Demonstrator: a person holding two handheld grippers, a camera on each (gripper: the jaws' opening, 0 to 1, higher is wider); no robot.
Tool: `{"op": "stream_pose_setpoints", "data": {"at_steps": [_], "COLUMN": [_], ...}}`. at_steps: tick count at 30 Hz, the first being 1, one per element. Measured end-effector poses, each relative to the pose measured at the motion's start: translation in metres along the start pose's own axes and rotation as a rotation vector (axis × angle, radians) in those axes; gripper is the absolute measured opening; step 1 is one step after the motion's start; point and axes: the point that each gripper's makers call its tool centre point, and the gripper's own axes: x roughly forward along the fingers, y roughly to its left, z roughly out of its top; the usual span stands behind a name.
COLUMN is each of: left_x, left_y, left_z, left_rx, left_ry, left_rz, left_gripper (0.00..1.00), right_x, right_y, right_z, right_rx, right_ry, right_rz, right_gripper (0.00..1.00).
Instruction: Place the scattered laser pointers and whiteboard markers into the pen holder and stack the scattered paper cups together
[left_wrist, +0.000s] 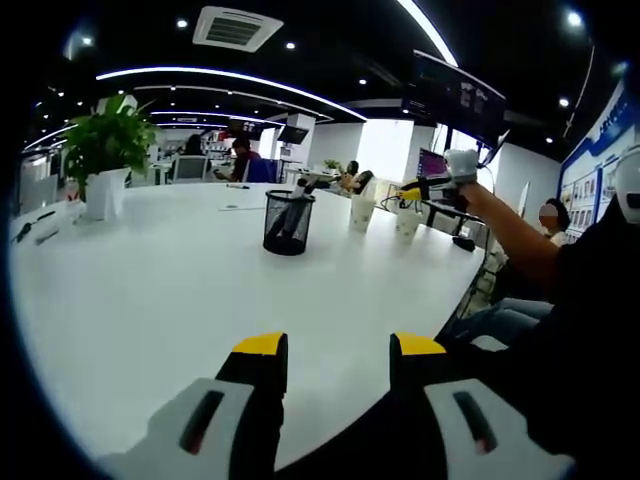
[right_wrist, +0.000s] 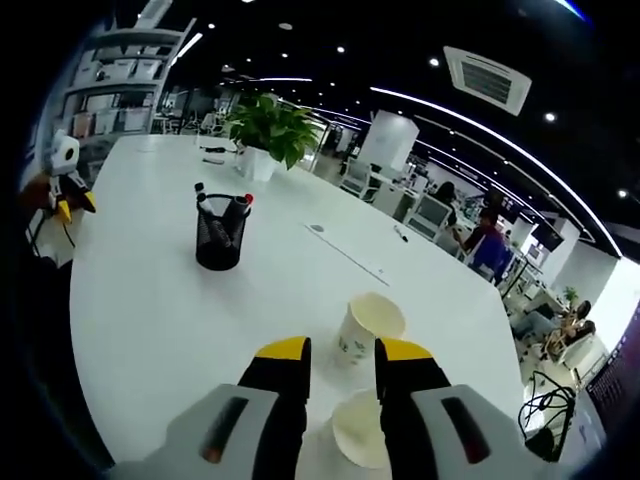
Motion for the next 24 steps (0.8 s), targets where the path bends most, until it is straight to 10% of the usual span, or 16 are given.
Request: {"op": "stream_pose_setpoints", "data": {"at_steps": [24], "left_x": [0.001], "left_y": [0.001], "left_z": [0.003], "left_rx": [0.006], "left_ry": [-0.002], "left_rz": [-0.007], "left_gripper": [0.42], "right_x": [-0.026], "right_y": [0.002], "right_z": [-0.035], "right_rx": [-0.020], "right_ry": [0.065], "right_rz": [-0.021], "right_gripper": [0.29]}}
